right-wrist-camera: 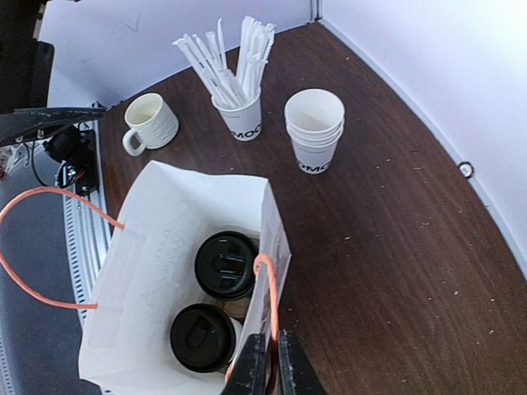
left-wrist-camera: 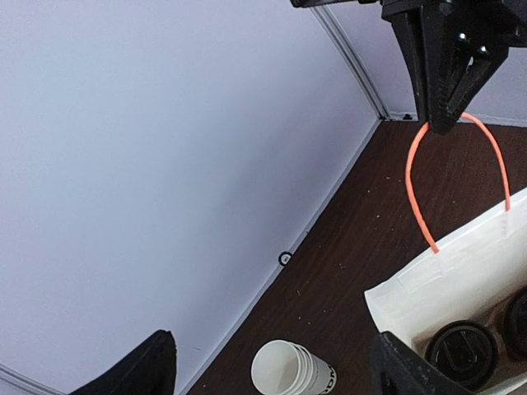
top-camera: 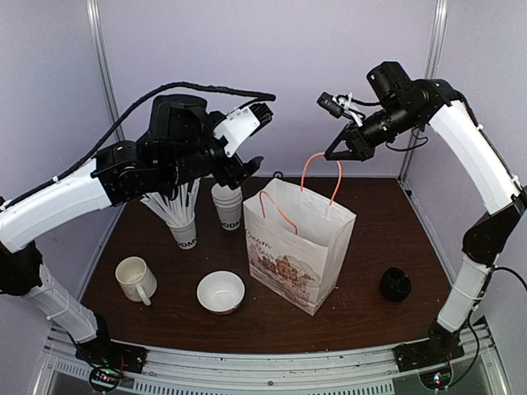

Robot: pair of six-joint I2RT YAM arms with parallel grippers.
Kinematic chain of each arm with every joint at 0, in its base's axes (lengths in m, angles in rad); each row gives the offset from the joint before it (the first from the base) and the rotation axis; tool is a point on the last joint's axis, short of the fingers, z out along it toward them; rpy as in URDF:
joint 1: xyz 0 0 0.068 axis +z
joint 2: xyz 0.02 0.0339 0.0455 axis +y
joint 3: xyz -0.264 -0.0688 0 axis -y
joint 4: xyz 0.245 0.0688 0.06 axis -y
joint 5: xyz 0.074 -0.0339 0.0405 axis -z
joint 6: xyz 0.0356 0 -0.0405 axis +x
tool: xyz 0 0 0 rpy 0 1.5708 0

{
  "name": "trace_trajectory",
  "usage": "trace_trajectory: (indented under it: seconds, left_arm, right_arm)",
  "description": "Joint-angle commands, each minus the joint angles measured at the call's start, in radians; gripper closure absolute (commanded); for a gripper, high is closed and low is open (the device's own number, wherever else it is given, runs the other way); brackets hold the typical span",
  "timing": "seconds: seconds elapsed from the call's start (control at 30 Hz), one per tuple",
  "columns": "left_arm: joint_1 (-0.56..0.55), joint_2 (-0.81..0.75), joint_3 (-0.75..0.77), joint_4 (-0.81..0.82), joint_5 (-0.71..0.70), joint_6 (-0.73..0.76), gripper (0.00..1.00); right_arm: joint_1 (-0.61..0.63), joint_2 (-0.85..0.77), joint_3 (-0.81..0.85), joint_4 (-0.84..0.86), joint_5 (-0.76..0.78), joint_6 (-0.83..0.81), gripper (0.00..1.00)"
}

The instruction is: Pack the takeout coffee

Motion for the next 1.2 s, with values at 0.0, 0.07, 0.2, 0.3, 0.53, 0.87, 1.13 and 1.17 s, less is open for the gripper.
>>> trace_trajectory:
  seconds: [0.0,0.07,0.2,0.3,0.53,0.87,1.13,1.17]
  left_arm:
    - [0.010,-0.050,-0.037,0.098,-0.040,-0.009,0.15]
    - [0.012,-0.060,-0.053,0.109,-0.044,-0.004,0.15]
    - [0.019,-0.065,-0.067,0.113,-0.048,0.006,0.15]
    - [0.019,-0.060,-0.066,0.112,-0.062,0.018,0.15]
    - [0.042,-0.074,-0.065,0.156,-0.146,-0.023,0.11]
    - [0.055,-0.052,-0.050,0.142,-0.125,-0.065,0.11]
    - [0.056,-0.066,-0.059,0.125,-0.135,-0.066,0.11]
    - [0.055,-0.068,-0.062,0.124,-0.136,-0.067,0.11]
  right_arm:
    - [-0.015,0.029,0.072,0.038,0.081,-0.021,0.94]
    - [-0.015,0.036,0.083,0.042,0.082,-0.023,0.97]
    - [-0.015,0.056,0.103,0.036,0.066,-0.014,0.98]
    - [-0.015,0.060,0.114,0.018,0.046,0.013,0.70]
    - [-0.016,-0.101,-0.011,0.081,-0.025,0.066,0.34]
    - [0.062,-0.125,-0.245,0.078,-0.091,0.070,0.26]
    - [0.078,-0.089,-0.201,0.103,-0.008,0.080,0.95]
    - [0.077,-0.088,-0.183,0.101,0.022,0.069,1.00]
